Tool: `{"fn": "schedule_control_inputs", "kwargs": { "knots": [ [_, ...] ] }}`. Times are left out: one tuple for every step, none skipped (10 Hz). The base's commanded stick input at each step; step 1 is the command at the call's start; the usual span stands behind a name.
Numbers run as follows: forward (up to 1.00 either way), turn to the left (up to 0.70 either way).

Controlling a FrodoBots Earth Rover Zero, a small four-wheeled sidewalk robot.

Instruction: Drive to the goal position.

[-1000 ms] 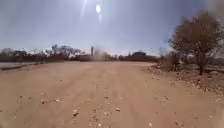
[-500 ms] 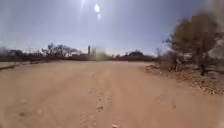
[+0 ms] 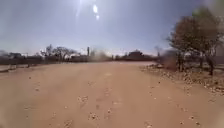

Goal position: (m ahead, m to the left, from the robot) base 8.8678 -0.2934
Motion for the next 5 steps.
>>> {"fn": "schedule_control_inputs", "kwargs": {
  "knots": [
    [1.00, 0.00],
    [1.00, 0.00],
    [1.00, 0.00],
    [1.00, 0.00],
    [1.00, 0.00]
  ]
}}
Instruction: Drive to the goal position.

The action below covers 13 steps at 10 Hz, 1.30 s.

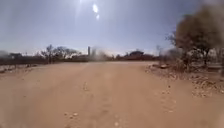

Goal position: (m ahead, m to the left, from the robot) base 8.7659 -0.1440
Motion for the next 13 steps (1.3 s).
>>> {"fn": "schedule_control_inputs", "kwargs": {
  "knots": [
    [1.00, 0.00],
    [1.00, 0.00],
    [1.00, 0.00],
    [1.00, 0.00],
    [1.00, 0.00],
    [1.00, 0.00],
    [1.00, 0.00],
    [1.00, 0.00],
    [1.00, 0.00],
    [1.00, 0.00],
    [1.00, 0.00],
    [1.00, 0.00],
    [1.00, 0.00]
  ]
}}
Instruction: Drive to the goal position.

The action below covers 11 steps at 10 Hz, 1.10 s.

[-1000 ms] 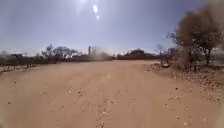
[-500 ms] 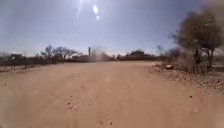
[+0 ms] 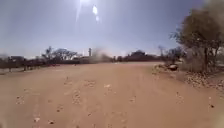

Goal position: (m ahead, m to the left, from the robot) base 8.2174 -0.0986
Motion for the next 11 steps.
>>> {"fn": "schedule_control_inputs", "kwargs": {
  "knots": [
    [1.00, 0.00],
    [1.00, 0.00],
    [1.00, 0.00],
    [1.00, -0.05],
    [1.00, -0.09],
    [1.00, -0.13],
    [1.00, -0.17],
    [1.00, -0.22],
    [1.00, -0.26],
    [1.00, -0.02],
    [1.00, -0.04]
  ]
}}
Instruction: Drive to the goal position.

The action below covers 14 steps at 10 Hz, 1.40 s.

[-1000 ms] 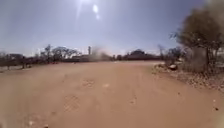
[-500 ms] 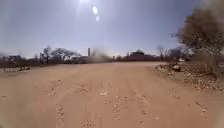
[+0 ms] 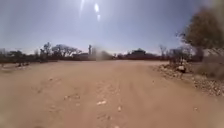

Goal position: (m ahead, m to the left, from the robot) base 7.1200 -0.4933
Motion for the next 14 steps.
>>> {"fn": "schedule_control_inputs", "kwargs": {
  "knots": [
    [1.00, -0.07],
    [1.00, -0.09],
    [1.00, -0.11],
    [1.00, -0.14],
    [1.00, -0.16],
    [1.00, -0.18],
    [1.00, -0.21],
    [1.00, -0.23],
    [1.00, -0.26],
    [1.00, -0.25],
    [1.00, -0.21],
    [1.00, -0.16],
    [1.00, -0.12],
    [1.00, -0.08]
  ]
}}
